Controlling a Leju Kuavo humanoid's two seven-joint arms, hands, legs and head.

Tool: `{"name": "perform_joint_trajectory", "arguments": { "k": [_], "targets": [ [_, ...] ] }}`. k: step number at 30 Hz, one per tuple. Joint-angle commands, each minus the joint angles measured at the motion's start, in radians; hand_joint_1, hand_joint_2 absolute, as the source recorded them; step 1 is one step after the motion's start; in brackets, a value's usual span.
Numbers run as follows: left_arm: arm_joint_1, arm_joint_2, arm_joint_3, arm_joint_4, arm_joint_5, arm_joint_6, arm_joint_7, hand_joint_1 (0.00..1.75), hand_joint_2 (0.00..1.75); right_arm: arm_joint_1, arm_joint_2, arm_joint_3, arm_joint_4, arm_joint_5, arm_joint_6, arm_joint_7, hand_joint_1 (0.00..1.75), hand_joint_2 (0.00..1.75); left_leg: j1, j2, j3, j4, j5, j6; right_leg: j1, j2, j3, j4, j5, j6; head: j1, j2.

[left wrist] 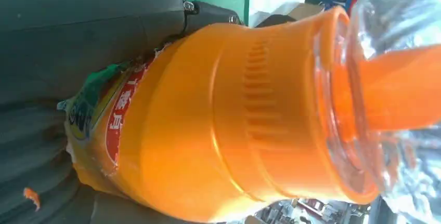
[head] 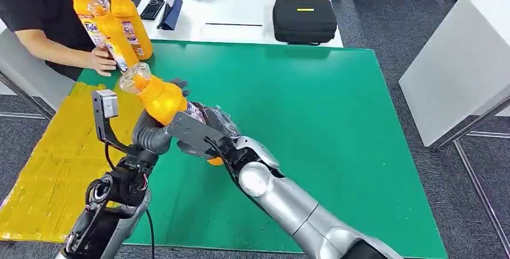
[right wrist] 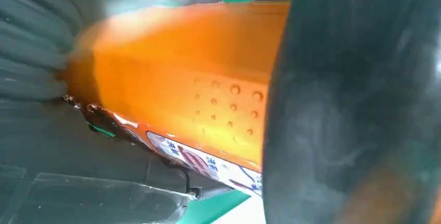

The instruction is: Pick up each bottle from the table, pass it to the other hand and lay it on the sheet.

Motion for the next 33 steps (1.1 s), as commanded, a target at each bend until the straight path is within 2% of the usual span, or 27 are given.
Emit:
{"name": "perform_joint_trajectory", "arguments": {
  "k": [1, 4, 5, 11, 12, 13, 16, 17, 20, 22, 24, 29, 30, 31, 33],
  "targets": [
    [-0.049, -0.024, -0.052, -0.007, -0.003, -0.002, 0.003, 1.75, 1.75, -0.03, 0.034, 0.119, 0.091, -0.003, 0.014, -0.006, 1.75, 1.75, 0.001, -0.001, 0.001, 0.0, -0.001, 0.0, 0.001, -0.001, 0.002, 0.0, -0.001, -0.003, 0.0, 0.0],
    [-0.041, -0.022, -0.044, -0.012, -0.013, 0.014, -0.006, 1.75, 1.75, -0.027, 0.028, 0.111, 0.091, -0.008, 0.0, -0.006, 1.75, 1.75, 0.001, -0.002, 0.003, 0.001, -0.002, 0.001, 0.001, -0.001, 0.003, 0.001, -0.002, -0.006, 0.0, 0.0],
    [-0.035, -0.016, -0.038, -0.02, -0.035, 0.031, -0.019, 1.75, 1.75, -0.023, 0.019, 0.098, 0.085, -0.011, -0.02, -0.007, 0.24, 1.75, 0.001, -0.002, 0.002, 0.0, -0.001, 0.0, 0.001, -0.001, 0.002, 0.0, -0.001, -0.004, 0.0, 0.0],
    [-0.03, -0.01, -0.029, -0.026, -0.041, 0.035, -0.02, 1.75, 1.75, -0.023, 0.006, 0.088, 0.081, -0.012, -0.026, -0.006, 0.24, 1.75, 0.001, -0.002, 0.001, 0.0, -0.001, 0.0, 0.001, -0.001, 0.002, 0.0, -0.001, -0.004, 0.0, 0.0],
    [-0.031, -0.003, -0.032, -0.026, -0.08, 0.056, -0.032, 1.75, 1.75, -0.018, 0.005, 0.074, 0.073, -0.019, -0.04, -0.006, 0.0, 1.75, 0.001, -0.002, 0.003, 0.001, -0.002, 0.001, 0.001, -0.001, 0.003, 0.001, -0.002, -0.006, 0.0, 0.0],
    [-0.03, 0.002, -0.022, -0.027, -0.121, 0.088, -0.042, 1.75, 1.75, -0.018, -0.002, 0.054, 0.071, -0.029, -0.051, 0.001, 0.0, 0.0, 0.001, -0.002, 0.001, 0.0, -0.001, 0.0, 0.001, -0.001, 0.001, 0.0, -0.001, -0.004, 0.0, 0.0],
    [-0.031, 0.053, 0.023, 0.009, -0.445, 0.282, -0.063, 1.75, 1.75, -0.01, -0.06, -0.023, 0.027, -0.029, -0.093, 0.004, 0.0, 0.0, 0.001, -0.002, 0.003, 0.0, -0.001, 0.001, 0.001, -0.001, 0.003, 0.0, -0.002, -0.005, 0.0, 0.0],
    [-0.038, 0.071, 0.055, 0.058, -0.641, 0.35, -0.029, 1.75, 1.75, 0.004, -0.078, -0.077, -0.005, -0.021, -0.093, 0.01, 0.0, 0.0, 0.001, -0.003, 0.004, 0.001, -0.002, 0.001, 0.002, -0.002, 0.005, 0.0, -0.002, -0.007, 0.0, 0.0],
    [-0.044, 0.102, 0.156, 0.223, -1.109, 0.421, 0.068, 1.75, 1.75, 0.052, -0.111, -0.186, -0.124, 0.03, -0.061, 0.012, 0.0, 0.0, 0.0, -0.003, 0.003, -0.001, 0.0, 0.0, 0.001, -0.002, 0.004, -0.001, -0.001, -0.004, 0.0, 0.0],
    [-0.035, 0.119, 0.202, 0.319, -1.334, 0.429, 0.118, 1.75, 1.75, 0.085, -0.117, -0.232, -0.199, 0.047, -0.037, 0.014, 0.0, 0.0, 0.0, -0.002, 0.004, -0.002, 0.0, 0.0, 0.0, -0.001, 0.003, -0.001, -0.001, -0.004, 0.0, 0.0],
    [-0.038, 0.126, 0.217, 0.414, -1.45, 0.42, 0.133, 1.75, 1.75, 0.098, -0.12, -0.248, -0.23, 0.055, -0.023, 0.016, 0.0, 0.0, 0.0, 0.0, 0.004, -0.002, 0.0, 0.0, 0.0, 0.0, 0.003, -0.001, -0.001, -0.004, 0.0, 0.0],
    [-0.089, 0.129, 0.157, 0.685, -1.741, 0.362, 0.256, 1.75, 1.75, 0.111, -0.126, -0.243, -0.243, 0.058, -0.004, 0.003, 0.0, 0.0, 0.0, -0.002, 0.006, -0.002, -0.001, 0.001, 0.0, -0.001, 0.005, -0.001, -0.002, -0.005, 0.0, 0.0],
    [-0.099, 0.128, 0.151, 0.723, -1.745, 0.339, 0.254, 1.61, 1.75, 0.112, -0.126, -0.241, -0.24, 0.051, -0.002, -0.001, 0.0, 0.0, 0.0, -0.002, 0.007, -0.002, -0.001, 0.001, 0.0, -0.001, 0.007, -0.001, -0.002, -0.006, 0.0, 0.0],
    [-0.102, 0.125, 0.156, 0.74, -1.735, 0.331, 0.245, 0.0, 0.0, 0.113, -0.126, -0.239, -0.239, 0.051, -0.002, -0.002, 0.0, 0.0, 0.0, -0.002, 0.003, -0.001, 0.0, 0.0, 0.0, -0.001, 0.003, -0.001, -0.001, -0.004, 0.0, 0.0],
    [-0.11, 0.124, 0.147, 0.771, -1.735, 0.331, 0.225, 0.0, 0.0, 0.115, -0.129, -0.238, -0.238, 0.047, -0.004, -0.006, 0.0, 0.0, 0.0, -0.003, 0.007, 0.0, -0.002, 0.001, 0.001, -0.001, 0.007, 0.0, -0.003, -0.008, 0.0, 0.0]
  ]
}}
